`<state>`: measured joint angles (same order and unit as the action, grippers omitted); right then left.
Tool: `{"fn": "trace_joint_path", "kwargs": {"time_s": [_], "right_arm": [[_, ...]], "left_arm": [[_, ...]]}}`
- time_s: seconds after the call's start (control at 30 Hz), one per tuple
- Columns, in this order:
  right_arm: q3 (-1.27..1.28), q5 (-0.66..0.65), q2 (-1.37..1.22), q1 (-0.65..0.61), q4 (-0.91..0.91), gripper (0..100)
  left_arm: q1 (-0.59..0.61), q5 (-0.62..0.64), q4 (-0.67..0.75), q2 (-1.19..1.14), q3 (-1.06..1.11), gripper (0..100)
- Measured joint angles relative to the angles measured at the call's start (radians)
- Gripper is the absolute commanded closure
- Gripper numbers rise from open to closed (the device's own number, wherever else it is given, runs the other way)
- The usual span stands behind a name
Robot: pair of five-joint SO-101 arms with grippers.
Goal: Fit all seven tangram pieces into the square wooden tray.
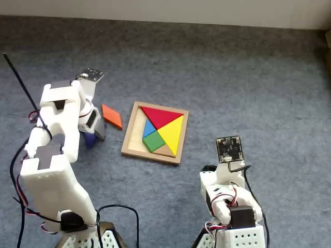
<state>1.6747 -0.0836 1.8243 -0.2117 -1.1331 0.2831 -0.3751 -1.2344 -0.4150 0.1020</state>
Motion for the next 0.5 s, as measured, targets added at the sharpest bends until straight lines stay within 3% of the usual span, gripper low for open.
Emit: {"fn": "trace_joint_path", "kwargs": {"time_s": [0.5], "right_arm": [[0.000,0.000,0.000,0.000,0.000,96.9]], "left_arm": [[-0.020,-0.003,0.006,0.000,-0.021,80]]}}
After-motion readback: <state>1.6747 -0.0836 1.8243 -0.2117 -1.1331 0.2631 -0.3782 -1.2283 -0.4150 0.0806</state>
